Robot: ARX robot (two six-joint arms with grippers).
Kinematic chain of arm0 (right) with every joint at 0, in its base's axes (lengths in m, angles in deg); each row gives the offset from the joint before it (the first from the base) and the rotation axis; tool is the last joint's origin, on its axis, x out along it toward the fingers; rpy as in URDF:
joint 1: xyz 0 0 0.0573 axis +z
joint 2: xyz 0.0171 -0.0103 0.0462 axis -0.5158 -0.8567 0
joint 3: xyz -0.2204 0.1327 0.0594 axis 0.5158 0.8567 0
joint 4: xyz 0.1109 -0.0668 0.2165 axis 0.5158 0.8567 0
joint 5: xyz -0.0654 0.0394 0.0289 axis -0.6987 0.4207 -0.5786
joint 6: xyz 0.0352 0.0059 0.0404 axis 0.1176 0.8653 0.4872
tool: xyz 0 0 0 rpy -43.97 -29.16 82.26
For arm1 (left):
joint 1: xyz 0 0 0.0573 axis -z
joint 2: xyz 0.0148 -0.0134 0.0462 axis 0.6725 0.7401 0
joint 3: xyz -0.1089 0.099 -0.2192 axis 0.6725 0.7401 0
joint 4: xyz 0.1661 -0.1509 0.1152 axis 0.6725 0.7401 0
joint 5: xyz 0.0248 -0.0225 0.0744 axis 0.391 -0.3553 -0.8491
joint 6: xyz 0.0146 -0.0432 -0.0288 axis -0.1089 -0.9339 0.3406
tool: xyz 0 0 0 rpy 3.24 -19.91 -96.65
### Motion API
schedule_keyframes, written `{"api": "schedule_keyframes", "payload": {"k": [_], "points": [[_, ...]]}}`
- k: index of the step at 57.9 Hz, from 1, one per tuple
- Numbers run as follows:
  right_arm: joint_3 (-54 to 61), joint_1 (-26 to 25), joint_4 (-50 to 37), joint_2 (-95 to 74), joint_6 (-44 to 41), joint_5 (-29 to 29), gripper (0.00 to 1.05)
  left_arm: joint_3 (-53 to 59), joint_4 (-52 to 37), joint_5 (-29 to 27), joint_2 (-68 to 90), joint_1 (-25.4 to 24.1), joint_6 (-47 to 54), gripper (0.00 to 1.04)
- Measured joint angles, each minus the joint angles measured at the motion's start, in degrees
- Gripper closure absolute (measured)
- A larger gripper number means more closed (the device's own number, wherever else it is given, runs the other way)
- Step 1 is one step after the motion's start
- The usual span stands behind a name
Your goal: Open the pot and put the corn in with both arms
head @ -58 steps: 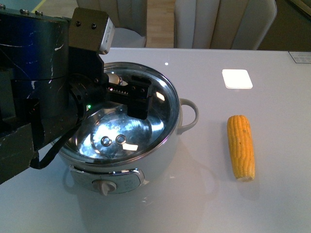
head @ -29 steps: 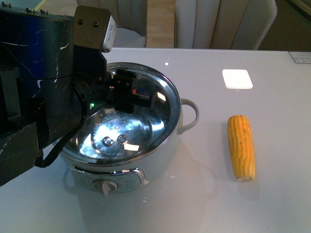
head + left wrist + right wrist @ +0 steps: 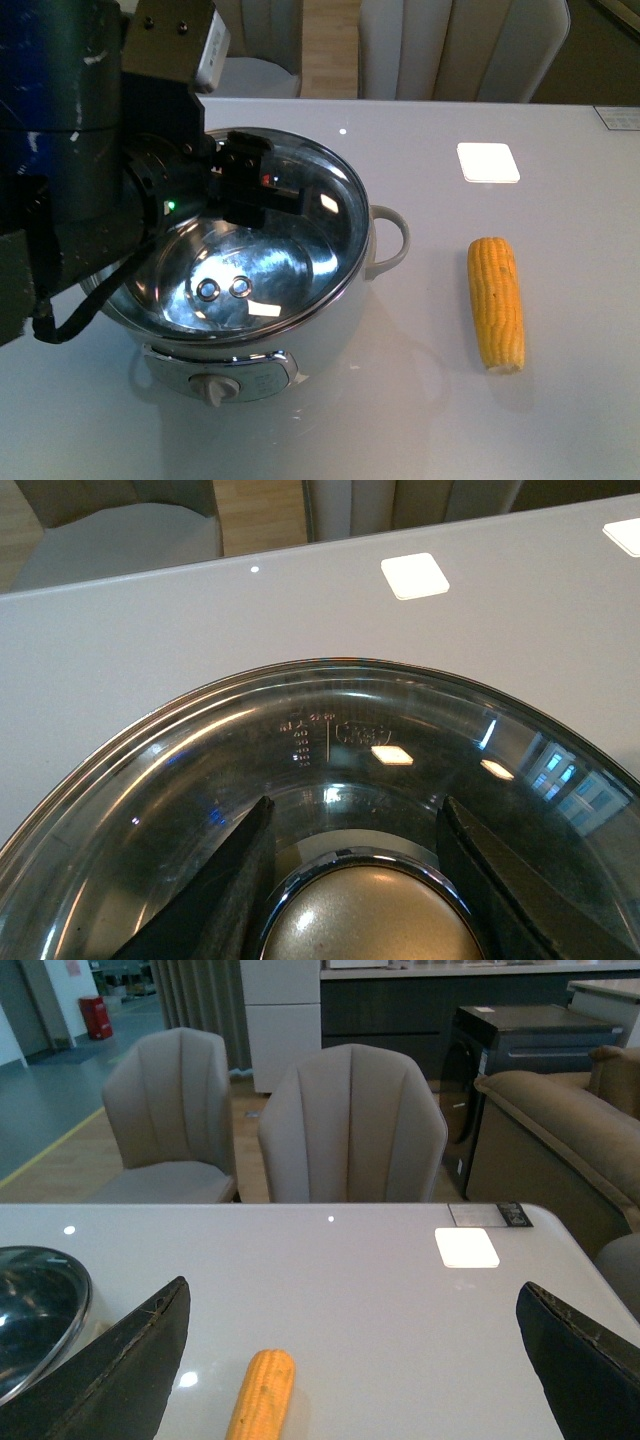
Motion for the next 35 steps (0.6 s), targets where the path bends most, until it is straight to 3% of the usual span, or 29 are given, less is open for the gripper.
{"api": "schedule_keyframes", "payload": {"k": [16, 24, 35], "points": [[0.0, 0.0, 0.0, 0.0, 0.0, 0.0, 0.09, 2.03, 3.23, 1.6, -11.02, -4.66, 0.2, 0.63], [0.0, 0.0, 0.0, 0.0, 0.0, 0.0, 0.09, 4.13, 2.23, 1.29, -14.19, -10.62, 0.87, 0.63], [0.0, 0.0, 0.0, 0.0, 0.0, 0.0, 0.09, 8.74, -2.89, 2.62, -14.56, -23.26, 3.56, 0.63]]}}
